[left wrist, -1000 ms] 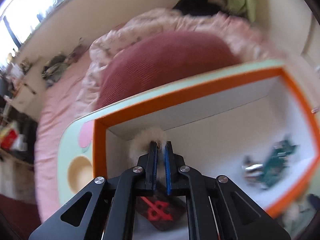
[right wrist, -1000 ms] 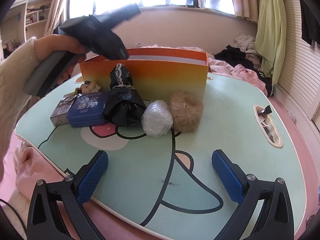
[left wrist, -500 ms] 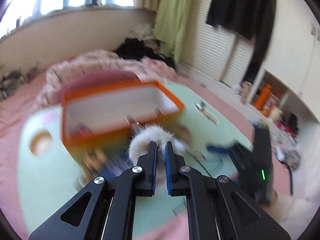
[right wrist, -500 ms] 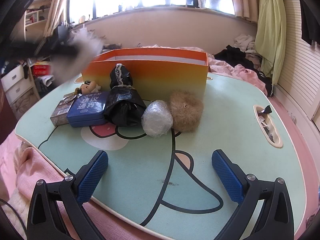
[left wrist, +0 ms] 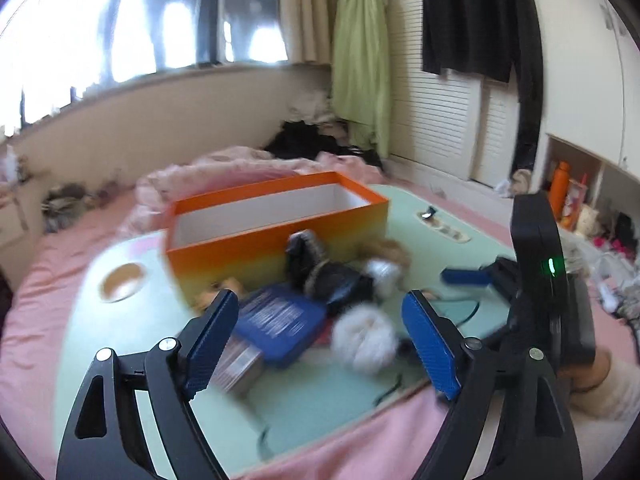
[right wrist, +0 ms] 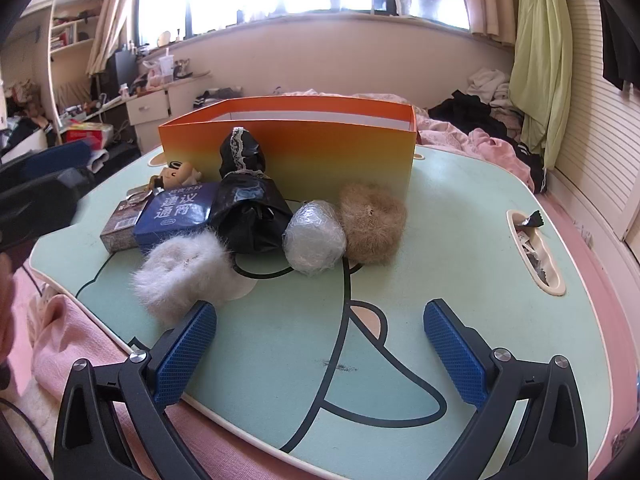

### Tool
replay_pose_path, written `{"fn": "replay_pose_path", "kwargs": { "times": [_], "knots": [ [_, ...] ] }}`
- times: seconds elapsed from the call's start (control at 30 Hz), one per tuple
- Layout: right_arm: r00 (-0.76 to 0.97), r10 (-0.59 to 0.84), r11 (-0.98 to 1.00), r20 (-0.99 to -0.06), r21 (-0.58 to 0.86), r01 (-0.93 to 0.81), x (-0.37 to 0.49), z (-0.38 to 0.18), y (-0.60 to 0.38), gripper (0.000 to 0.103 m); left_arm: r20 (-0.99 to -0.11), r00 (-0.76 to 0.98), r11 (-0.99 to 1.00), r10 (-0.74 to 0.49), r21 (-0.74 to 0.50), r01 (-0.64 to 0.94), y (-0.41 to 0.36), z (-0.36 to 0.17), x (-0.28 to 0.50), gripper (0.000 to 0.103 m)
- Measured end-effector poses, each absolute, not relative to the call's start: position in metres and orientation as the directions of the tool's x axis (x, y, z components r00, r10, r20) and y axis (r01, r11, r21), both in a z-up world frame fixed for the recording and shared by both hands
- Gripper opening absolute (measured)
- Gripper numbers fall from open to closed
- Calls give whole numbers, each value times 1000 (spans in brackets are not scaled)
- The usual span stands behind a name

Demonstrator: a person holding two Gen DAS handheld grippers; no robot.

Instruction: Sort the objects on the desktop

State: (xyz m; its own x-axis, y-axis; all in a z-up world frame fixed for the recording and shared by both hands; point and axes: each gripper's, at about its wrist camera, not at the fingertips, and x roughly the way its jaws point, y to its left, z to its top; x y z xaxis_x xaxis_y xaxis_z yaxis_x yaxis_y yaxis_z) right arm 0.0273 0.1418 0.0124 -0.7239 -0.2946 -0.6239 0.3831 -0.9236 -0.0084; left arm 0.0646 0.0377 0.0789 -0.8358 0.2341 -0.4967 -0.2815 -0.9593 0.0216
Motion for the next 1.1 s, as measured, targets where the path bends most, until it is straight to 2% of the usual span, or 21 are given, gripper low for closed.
{"fn": "replay_pose_path", "kwargs": {
  "times": [0.1, 0.2, 0.33, 0.4, 0.43, 0.5, 0.73, 1.1],
  "knots": [
    [-724, -295, -924, -624, -8, 383, 27, 13, 142, 103, -524, -842, -975, 126, 90, -202, 24, 67, 81, 84],
    [-724, -292, -924, -625, -11, 381, 28, 12, 142, 103, -594, -803, -982, 48, 119, -147, 14, 45, 74, 84],
    [-724, -292, -924, -625, -10, 381, 28, 12, 143, 103, -660, -751, -993, 26, 69, -95, 10, 21, 51, 84],
    [-724, -290, -925, -625, -11, 380, 28, 12, 142, 103, -666, -743, -997, 65, -4, -83, 5, 18, 40, 84],
    [-725, -290, -925, -625, -12, 380, 28, 12, 142, 103, -666, -744, -998, 61, -19, -65, 4, 17, 34, 88],
    [-725, -290, -925, -624, -11, 380, 28, 12, 143, 103, -654, -756, -999, 33, -13, -31, 6, 11, 24, 103],
    [-725, -289, -925, -625, -13, 380, 28, 13, 143, 103, -623, -779, -997, 73, -22, -76, 4, 9, 23, 103],
    [-726, -288, -925, -625, -14, 379, 28, 12, 144, 103, -620, -781, -997, 74, -21, -78, 5, 9, 24, 103]
  ]
}}
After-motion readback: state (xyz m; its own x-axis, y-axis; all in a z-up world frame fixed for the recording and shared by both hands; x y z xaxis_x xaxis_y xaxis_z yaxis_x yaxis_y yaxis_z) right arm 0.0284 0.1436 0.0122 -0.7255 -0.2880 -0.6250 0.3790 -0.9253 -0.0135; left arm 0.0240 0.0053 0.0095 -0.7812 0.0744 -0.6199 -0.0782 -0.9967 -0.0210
